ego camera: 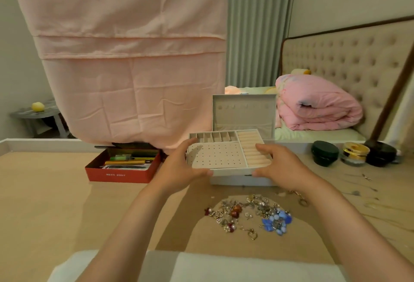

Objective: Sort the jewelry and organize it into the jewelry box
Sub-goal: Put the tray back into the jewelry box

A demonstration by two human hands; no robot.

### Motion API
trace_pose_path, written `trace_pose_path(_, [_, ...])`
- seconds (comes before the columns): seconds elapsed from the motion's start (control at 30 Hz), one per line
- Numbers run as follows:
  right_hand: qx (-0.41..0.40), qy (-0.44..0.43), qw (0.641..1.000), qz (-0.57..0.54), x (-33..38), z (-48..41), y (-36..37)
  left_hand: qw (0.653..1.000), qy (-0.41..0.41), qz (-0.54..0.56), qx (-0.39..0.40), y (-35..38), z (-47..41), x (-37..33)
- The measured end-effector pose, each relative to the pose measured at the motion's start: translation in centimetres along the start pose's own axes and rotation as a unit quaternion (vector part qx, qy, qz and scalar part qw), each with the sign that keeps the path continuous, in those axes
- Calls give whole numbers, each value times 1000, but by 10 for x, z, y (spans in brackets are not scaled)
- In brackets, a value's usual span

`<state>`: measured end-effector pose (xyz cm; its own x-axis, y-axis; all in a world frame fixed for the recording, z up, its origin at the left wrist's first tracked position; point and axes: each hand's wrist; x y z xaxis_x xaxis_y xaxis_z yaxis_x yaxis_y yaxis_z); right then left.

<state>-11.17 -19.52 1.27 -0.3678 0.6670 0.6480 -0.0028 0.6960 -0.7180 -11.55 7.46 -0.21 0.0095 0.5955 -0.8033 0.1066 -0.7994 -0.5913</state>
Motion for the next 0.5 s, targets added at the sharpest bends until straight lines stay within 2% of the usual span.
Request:
trace_pose_path(0.3, [-22, 21, 999, -11, -53, -17, -20, 999, 10, -20, 23, 50, -39, -13])
trace_pose_path(0.5, [-11, 38, 999, 35, -61, -19, -33, 999, 34, -17, 4, 64, -44, -15])
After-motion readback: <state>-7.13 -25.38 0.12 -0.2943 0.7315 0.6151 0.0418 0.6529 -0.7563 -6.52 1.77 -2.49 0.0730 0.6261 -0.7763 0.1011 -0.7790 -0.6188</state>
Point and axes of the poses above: each hand's wrist, its own z-axis away from the middle knuckle, its own y-axis out of the palm, x = y × z, and after that the axes turned 12 degrees about -y, right-handed
